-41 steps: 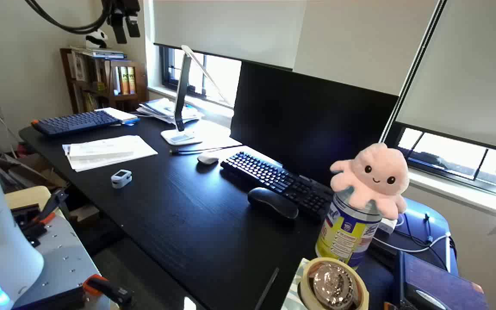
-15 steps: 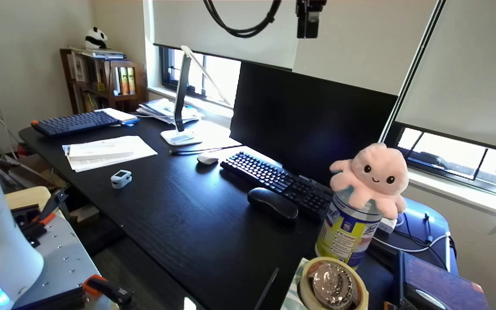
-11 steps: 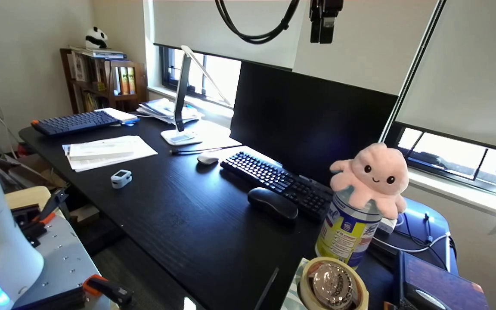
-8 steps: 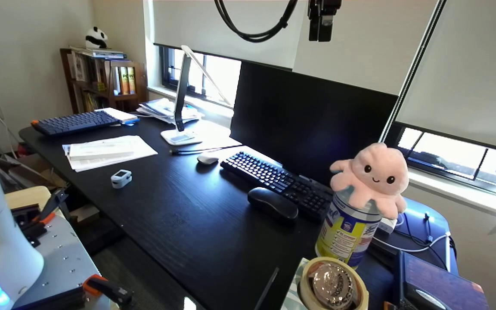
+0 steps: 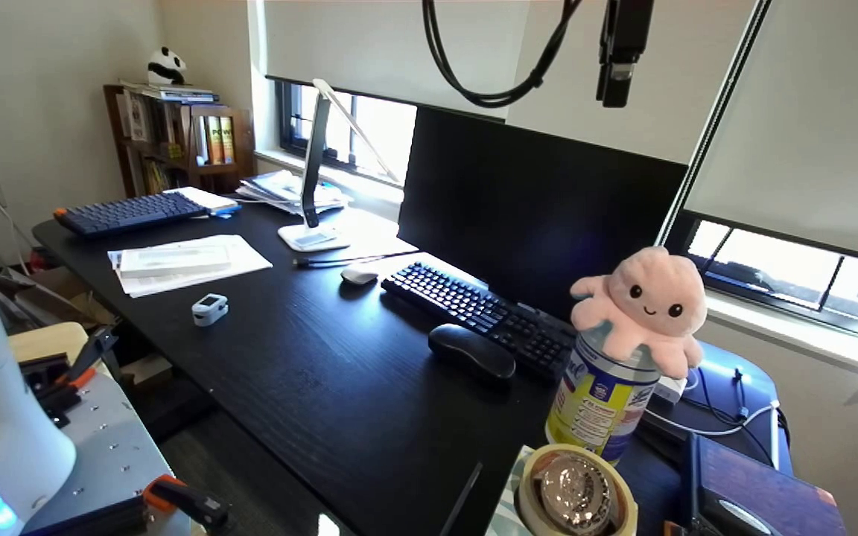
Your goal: Slide the Lysol bottle to the left
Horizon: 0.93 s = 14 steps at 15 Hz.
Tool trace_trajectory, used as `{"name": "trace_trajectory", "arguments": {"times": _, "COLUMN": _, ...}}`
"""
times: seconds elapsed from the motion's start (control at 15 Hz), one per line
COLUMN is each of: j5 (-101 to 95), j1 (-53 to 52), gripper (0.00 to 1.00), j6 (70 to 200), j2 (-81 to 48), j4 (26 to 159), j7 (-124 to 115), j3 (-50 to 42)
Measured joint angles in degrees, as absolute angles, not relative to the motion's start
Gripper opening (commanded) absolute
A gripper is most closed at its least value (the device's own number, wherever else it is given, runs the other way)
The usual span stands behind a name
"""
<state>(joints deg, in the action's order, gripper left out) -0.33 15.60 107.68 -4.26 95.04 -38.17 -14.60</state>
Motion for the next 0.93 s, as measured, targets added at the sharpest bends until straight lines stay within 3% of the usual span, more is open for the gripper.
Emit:
{"name": "trace_trajectory", "arguments": {"times": 0.47, "j5": 6.37, "j1": 18.81, "gripper": 1.00, "j6": 107.43, "j2": -21.51, "j4": 80.95, "j7": -42.93, "j3": -18.27}}
{"name": "trace_trajectory", "arguments": {"times": 0.93, "j5": 8.42, "j1": 23.81, "gripper": 1.00, "j6": 107.41, "j2": -29.95, "j4": 72.84, "j7": -43.33, "j3": -18.80}}
